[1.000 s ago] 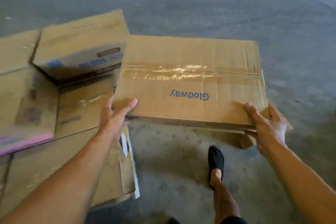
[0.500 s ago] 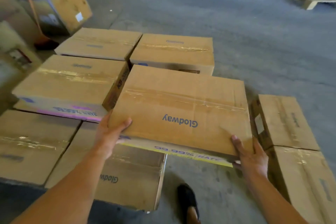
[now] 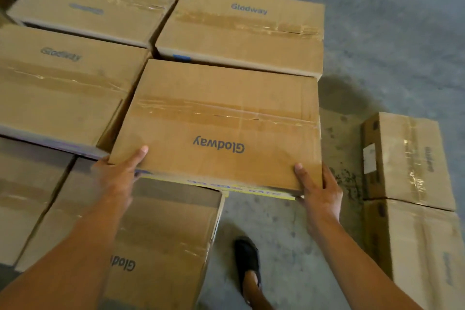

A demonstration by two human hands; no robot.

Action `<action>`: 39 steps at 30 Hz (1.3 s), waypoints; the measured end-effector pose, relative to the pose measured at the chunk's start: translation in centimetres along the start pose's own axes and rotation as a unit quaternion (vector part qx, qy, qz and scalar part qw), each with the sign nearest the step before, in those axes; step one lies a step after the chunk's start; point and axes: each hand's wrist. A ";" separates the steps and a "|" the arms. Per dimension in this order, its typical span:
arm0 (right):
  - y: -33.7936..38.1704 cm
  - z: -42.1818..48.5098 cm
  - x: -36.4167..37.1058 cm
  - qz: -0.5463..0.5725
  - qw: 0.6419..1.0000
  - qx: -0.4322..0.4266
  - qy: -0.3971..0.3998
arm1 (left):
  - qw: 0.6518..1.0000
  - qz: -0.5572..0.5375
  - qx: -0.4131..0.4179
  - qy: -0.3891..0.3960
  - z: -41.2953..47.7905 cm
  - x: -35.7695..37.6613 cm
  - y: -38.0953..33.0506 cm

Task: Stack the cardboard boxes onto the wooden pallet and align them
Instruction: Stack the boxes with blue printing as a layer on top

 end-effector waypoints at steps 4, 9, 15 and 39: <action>0.2 -0.7 1.3 0.005 1.000 0.026 -0.012 | 0.996 -0.037 -0.046 -0.062 3.1 0.7 -0.2; 0.1 -1.8 2.1 0.017 0.999 0.038 -0.028 | 0.996 -0.045 -0.024 -0.071 2.2 1.1 -1.2; 0.4 -2.2 2.0 -0.009 0.999 0.017 -0.027 | 0.994 -0.056 -0.014 -0.096 1.4 1.9 -1.2; 9.0 -9.9 -27.2 -0.092 0.953 -0.037 -0.286 | 0.700 0.314 0.596 0.235 -35.3 14.4 -4.6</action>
Point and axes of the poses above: each hand's wrist, its own z-axis towards the middle knuckle, its own x-axis out of the palm, y = z × x, and after that the axes turned 15 degrees about -x, right-handed
